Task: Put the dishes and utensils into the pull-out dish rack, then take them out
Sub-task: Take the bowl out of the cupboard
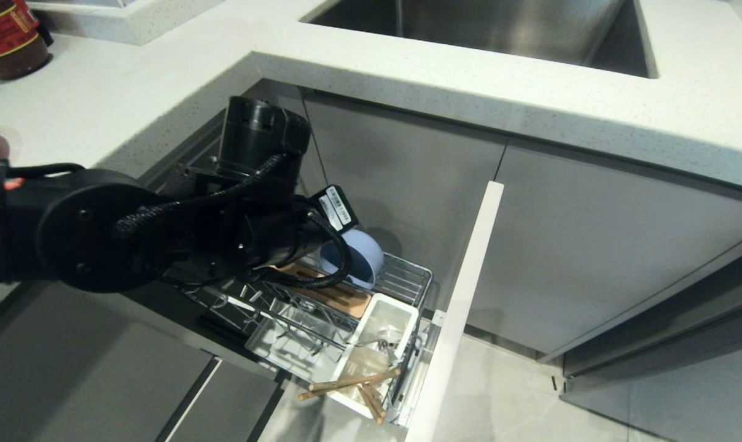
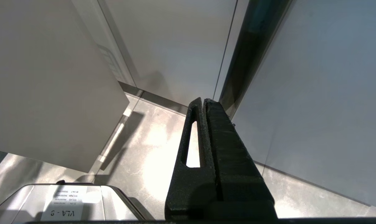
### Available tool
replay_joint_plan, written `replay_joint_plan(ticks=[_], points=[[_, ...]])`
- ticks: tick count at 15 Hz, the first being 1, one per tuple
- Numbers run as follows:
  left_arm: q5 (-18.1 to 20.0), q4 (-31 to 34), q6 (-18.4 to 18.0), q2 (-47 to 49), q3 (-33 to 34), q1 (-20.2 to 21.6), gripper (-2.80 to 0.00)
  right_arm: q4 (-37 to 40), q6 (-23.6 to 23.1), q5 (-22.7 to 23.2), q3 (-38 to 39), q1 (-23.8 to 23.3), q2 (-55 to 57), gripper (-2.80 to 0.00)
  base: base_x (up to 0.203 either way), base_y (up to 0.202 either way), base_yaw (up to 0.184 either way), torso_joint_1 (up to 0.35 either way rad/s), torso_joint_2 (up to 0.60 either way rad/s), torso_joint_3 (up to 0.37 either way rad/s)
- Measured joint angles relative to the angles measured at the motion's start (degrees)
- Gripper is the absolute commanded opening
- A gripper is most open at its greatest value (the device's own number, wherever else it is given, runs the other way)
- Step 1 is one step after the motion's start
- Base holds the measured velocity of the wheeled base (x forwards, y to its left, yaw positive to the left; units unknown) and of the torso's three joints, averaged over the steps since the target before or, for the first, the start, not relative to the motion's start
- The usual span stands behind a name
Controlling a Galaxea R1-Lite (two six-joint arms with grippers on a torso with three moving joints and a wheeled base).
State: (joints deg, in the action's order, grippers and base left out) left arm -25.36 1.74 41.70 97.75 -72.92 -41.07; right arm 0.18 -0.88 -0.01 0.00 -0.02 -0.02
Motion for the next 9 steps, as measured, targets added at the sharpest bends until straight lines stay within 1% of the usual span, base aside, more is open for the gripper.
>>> replay_joint_plan(ticks=[4, 5, 9], points=[[0.0, -1.4, -0.1, 3.8, 1.0, 0.1, -2.8, 0.0, 0.0, 0.0, 0.0, 0.0, 0.0, -2.8, 0.0, 0.0, 0.0, 0.0, 0.0, 0.0], [0.0, -1.5, -0.1, 4.6, 1.1, 0.2, 0.0, 0.0, 0.0, 0.0, 0.0, 0.0, 0.0, -2.8, 0.0, 0.0, 0.0, 0.0, 0.0, 0.0], [0.0, -3.2, -0.2, 6.4, 1.1, 0.2, 0.0, 0.0, 0.0, 0.0, 0.0, 0.0, 0.0, -2.8, 0.0, 0.0, 0.0, 0.0, 0.0, 0.0]])
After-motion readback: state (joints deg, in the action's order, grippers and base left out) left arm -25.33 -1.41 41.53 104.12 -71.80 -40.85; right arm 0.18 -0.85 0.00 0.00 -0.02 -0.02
